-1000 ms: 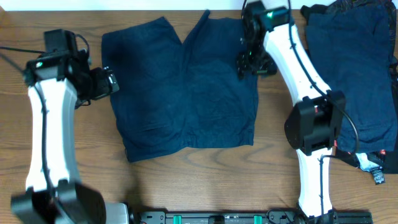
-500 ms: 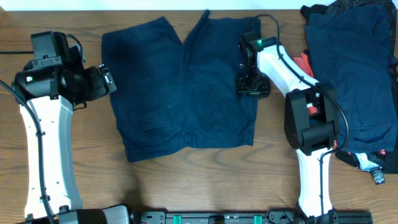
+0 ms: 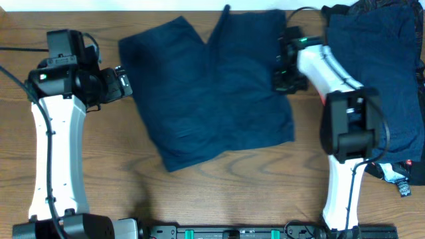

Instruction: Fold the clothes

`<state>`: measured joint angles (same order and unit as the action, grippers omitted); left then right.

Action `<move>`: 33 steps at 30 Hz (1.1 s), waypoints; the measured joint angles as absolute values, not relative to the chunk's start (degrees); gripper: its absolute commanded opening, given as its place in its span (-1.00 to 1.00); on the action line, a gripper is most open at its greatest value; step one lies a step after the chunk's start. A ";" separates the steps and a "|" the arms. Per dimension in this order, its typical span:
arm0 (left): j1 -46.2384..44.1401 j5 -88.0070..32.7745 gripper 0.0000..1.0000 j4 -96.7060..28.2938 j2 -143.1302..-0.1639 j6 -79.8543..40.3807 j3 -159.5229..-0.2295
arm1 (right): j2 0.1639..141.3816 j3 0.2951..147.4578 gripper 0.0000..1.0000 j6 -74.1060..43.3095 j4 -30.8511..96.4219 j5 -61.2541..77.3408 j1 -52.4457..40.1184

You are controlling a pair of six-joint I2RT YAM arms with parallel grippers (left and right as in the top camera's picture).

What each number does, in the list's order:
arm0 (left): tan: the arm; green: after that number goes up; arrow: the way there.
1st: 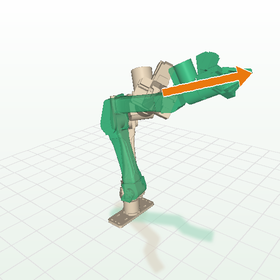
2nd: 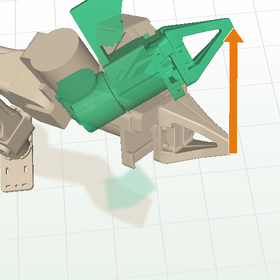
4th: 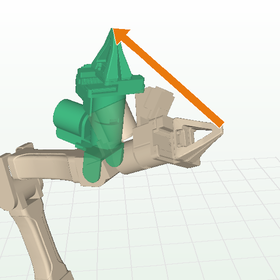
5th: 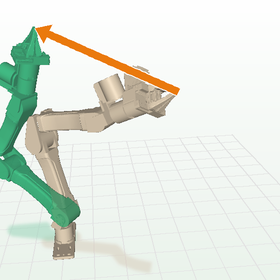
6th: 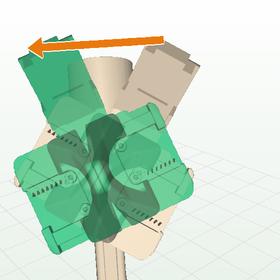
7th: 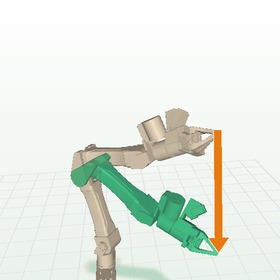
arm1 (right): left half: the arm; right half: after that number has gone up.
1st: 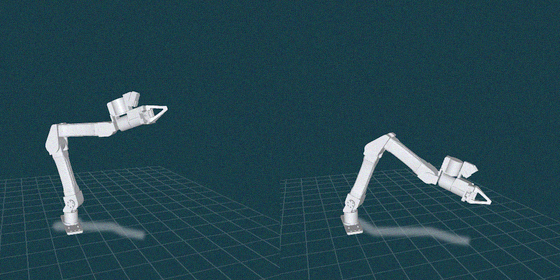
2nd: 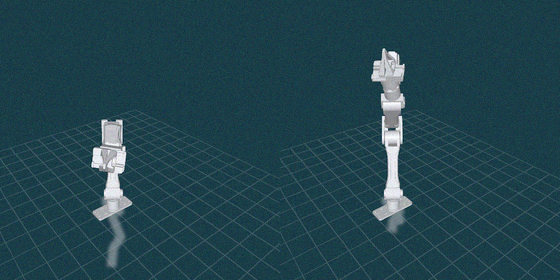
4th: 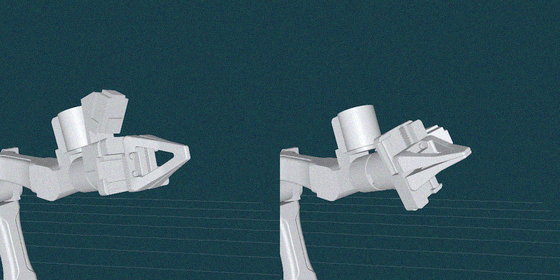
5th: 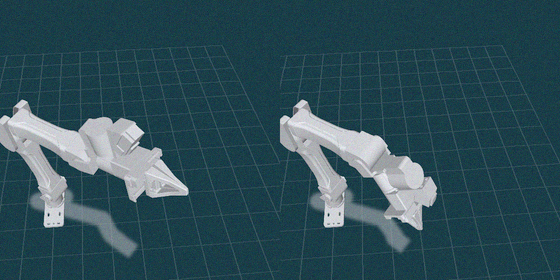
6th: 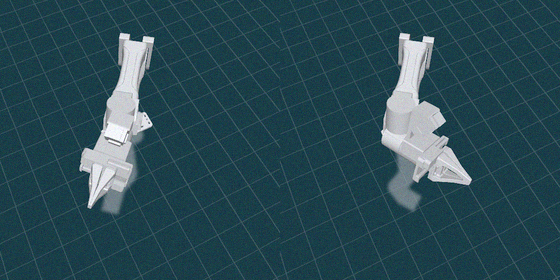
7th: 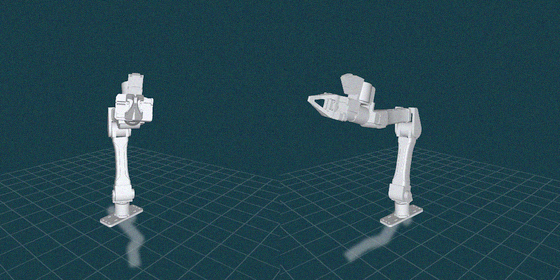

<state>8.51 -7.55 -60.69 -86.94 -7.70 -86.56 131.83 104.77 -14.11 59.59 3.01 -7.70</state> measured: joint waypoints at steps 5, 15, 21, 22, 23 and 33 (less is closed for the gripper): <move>6.90 -7.57 0.96 -57.84 -89.47 -7.70 -86.56 | 132.40 114.56 0.44 -6.42 63.02 7.86 1.37; 3.42 -7.60 0.96 -40.07 -98.87 -4.32 -86.56 | 132.40 132.70 0.98 3.22 78.83 12.71 2.28; 3.09 -7.77 0.96 -28.64 -110.19 -2.72 -86.63 | 132.40 135.70 0.99 4.23 84.75 13.28 -1.19; 3.09 -7.77 0.96 -27.22 -112.22 -2.68 -86.63 | 132.40 135.70 0.98 4.27 85.10 13.28 -1.96; 3.09 -7.79 0.96 -26.24 -113.97 -2.66 -86.63 | 132.40 135.70 0.98 4.32 85.32 13.28 -2.70; 3.09 -7.81 0.96 -21.80 -120.90 -2.50 -86.63 | 132.40 135.70 0.98 4.45 84.14 13.32 -8.14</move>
<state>3.09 -7.81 -21.80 -120.90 -2.50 -86.63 132.40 135.70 4.45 84.14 13.32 -8.14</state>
